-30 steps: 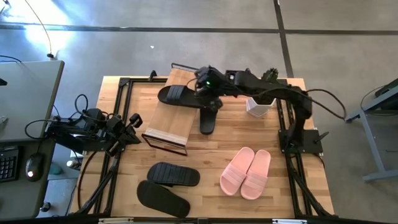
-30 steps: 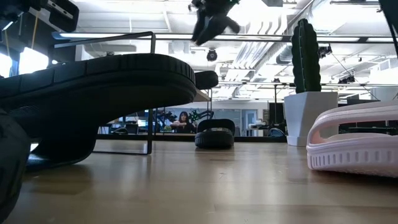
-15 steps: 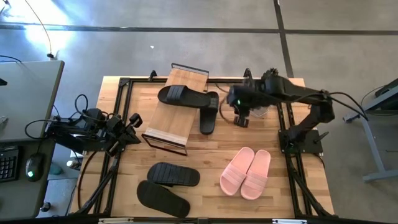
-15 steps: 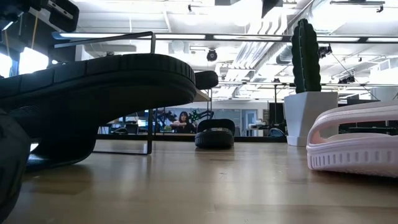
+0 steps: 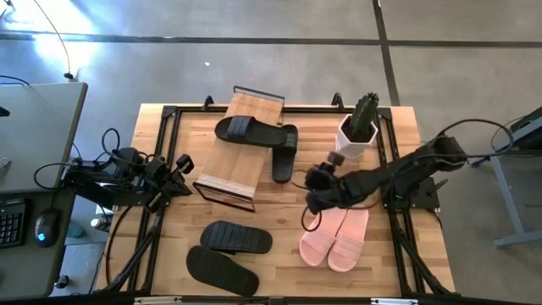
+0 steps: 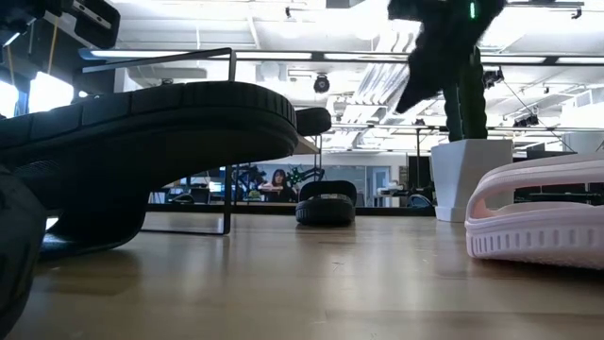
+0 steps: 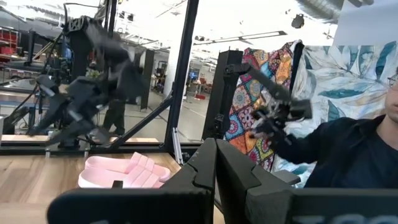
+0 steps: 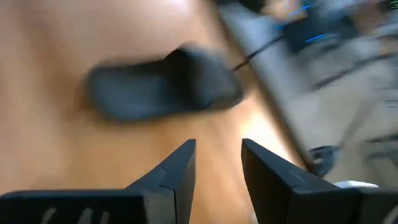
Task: Pick and place slides into the shelf
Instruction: Put the black slides on the shelf
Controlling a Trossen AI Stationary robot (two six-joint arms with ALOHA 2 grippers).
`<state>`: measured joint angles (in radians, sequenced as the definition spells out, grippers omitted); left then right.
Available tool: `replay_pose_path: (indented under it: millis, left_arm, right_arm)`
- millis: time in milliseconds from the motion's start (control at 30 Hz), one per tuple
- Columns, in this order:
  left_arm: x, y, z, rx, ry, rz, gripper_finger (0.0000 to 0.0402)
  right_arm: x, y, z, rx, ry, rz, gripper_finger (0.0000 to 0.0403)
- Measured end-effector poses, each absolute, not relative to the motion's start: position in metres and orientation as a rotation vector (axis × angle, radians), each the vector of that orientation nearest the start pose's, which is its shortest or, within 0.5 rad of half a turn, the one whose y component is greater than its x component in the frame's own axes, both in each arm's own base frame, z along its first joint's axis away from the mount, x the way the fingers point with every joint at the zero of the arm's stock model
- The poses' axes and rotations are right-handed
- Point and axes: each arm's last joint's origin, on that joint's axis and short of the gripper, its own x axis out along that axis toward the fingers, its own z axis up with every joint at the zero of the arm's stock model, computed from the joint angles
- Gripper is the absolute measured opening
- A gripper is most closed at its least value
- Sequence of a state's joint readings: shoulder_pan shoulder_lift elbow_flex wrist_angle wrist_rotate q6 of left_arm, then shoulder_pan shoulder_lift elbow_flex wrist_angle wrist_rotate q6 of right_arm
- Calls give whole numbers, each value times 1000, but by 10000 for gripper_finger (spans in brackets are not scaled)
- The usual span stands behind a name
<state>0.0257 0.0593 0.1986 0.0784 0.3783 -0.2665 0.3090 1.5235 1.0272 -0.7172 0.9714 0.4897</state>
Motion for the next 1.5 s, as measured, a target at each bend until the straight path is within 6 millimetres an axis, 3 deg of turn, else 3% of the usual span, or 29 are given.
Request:
replay_pose_path:
  millis: [100, 267, 400, 700, 900, 1067, 1267, 1500]
  left_arm:
    - [83, -9, 233, -219, -166, -376, 1]
    - [84, -8, 233, -214, -168, -368, 1]
    - [84, -8, 233, -216, -171, -351, 1]
    - [84, -8, 233, -214, -172, -351, 1]
    - [84, -8, 233, -214, -171, -350, 1]
    - [84, -8, 233, -215, -172, -346, 1]
    - [84, -8, 233, -215, -169, -345, 1]
    - [84, -8, 231, -220, -146, -340, 1]
  right_arm:
    - [272, 48, 193, -232, 639, -900, 119]
    - [278, 11, 153, -118, 605, -794, 118]
    - [280, -13, 150, -127, 531, -788, 118]
    - [287, -57, 154, -27, 560, -691, 118]
    - [297, -63, 141, -29, 608, -664, 118]
    - [314, -62, 127, -146, 673, -705, 118]
    - [336, -53, 124, -333, 705, -805, 118]
    - [344, -52, 123, -380, 719, -836, 118]
